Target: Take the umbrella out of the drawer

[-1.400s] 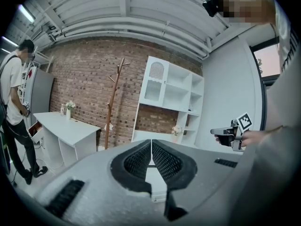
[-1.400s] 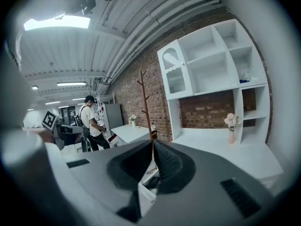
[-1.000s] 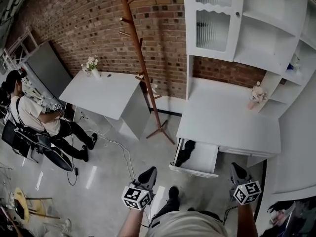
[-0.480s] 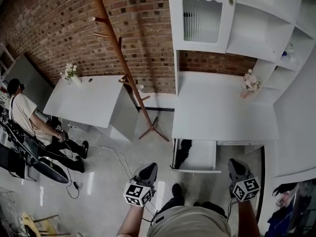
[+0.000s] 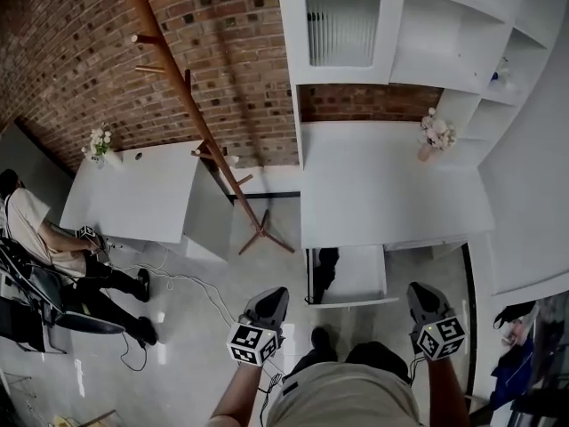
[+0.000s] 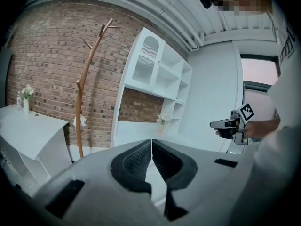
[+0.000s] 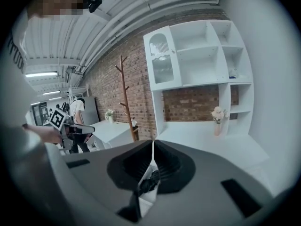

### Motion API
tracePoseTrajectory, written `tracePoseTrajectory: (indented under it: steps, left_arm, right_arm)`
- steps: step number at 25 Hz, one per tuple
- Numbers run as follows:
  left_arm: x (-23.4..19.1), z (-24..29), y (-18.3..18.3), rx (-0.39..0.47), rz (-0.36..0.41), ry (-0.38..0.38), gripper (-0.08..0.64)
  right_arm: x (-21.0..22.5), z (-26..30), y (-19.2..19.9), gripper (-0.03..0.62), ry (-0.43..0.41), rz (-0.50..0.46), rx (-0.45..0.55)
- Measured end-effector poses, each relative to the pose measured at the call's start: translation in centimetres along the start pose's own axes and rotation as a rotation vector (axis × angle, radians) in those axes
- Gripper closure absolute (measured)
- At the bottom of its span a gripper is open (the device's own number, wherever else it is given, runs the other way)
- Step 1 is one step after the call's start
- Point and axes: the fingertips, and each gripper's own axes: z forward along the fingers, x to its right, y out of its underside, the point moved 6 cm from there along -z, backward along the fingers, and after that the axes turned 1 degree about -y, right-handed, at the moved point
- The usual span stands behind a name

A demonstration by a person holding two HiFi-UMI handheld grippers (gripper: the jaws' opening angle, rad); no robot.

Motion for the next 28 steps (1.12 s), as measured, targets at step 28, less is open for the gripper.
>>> tracePoseTrajectory:
  steps: [28]
  left_arm:
    - [4.2, 8.6, 3.0, -0.158, -0.029, 0.031, 0.534]
  right_arm:
    - [4.9, 3.5, 2.5, 0.561, -0.094, 0.064, -0.122]
